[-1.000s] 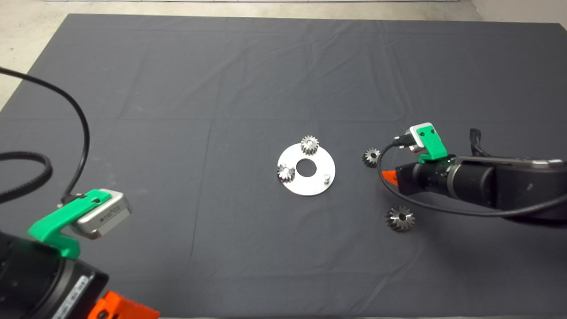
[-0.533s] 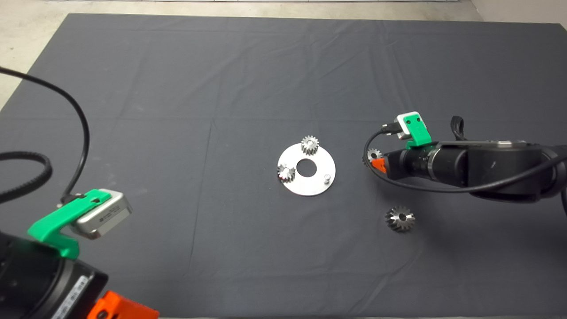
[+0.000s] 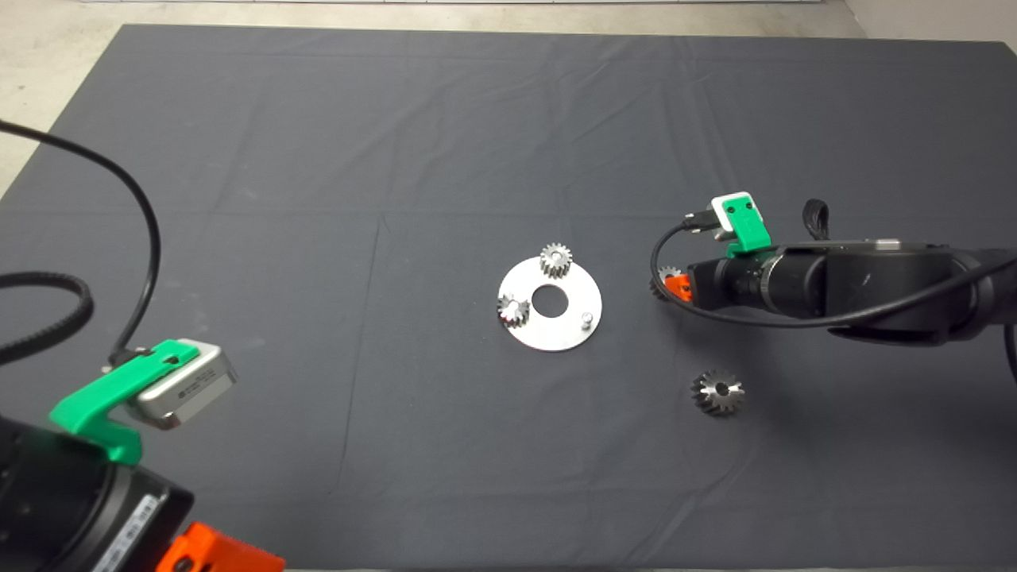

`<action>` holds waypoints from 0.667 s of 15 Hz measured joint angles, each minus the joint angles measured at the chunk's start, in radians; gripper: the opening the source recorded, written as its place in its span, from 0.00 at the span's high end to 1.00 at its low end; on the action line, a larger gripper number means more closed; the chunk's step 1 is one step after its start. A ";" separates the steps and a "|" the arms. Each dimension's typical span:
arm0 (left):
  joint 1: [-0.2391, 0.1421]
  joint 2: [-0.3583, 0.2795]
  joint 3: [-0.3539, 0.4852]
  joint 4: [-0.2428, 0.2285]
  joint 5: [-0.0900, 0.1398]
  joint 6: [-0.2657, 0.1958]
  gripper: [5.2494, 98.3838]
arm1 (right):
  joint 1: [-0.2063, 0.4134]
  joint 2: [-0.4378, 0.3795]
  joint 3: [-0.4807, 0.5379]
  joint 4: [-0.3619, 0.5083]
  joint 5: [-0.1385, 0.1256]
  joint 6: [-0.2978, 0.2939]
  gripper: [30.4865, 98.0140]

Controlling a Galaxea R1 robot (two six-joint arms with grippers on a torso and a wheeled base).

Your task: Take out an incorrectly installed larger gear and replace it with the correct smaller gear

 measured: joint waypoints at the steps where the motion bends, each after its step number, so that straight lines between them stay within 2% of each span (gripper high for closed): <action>1: 0.000 0.000 0.000 0.000 0.000 0.000 0.01 | 0.000 0.000 -0.001 0.000 0.000 0.000 0.15; 2: 0.000 0.000 0.000 0.000 0.000 0.000 0.01 | 0.001 0.000 -0.001 0.000 0.000 0.000 0.15; 3: 0.000 0.000 0.000 0.000 0.000 0.000 0.01 | 0.004 0.000 -0.002 0.004 0.000 0.000 0.09; 5: 0.000 0.000 0.000 0.000 0.000 0.000 0.01 | 0.005 0.000 -0.013 0.008 0.000 0.000 0.07; 7: 0.000 0.000 0.000 0.000 0.000 0.000 0.01 | 0.005 0.002 -0.019 0.011 0.000 0.000 0.00; 10: 0.000 0.000 0.000 0.000 0.000 0.000 0.01 | 0.005 0.002 -0.021 0.011 0.006 0.001 0.00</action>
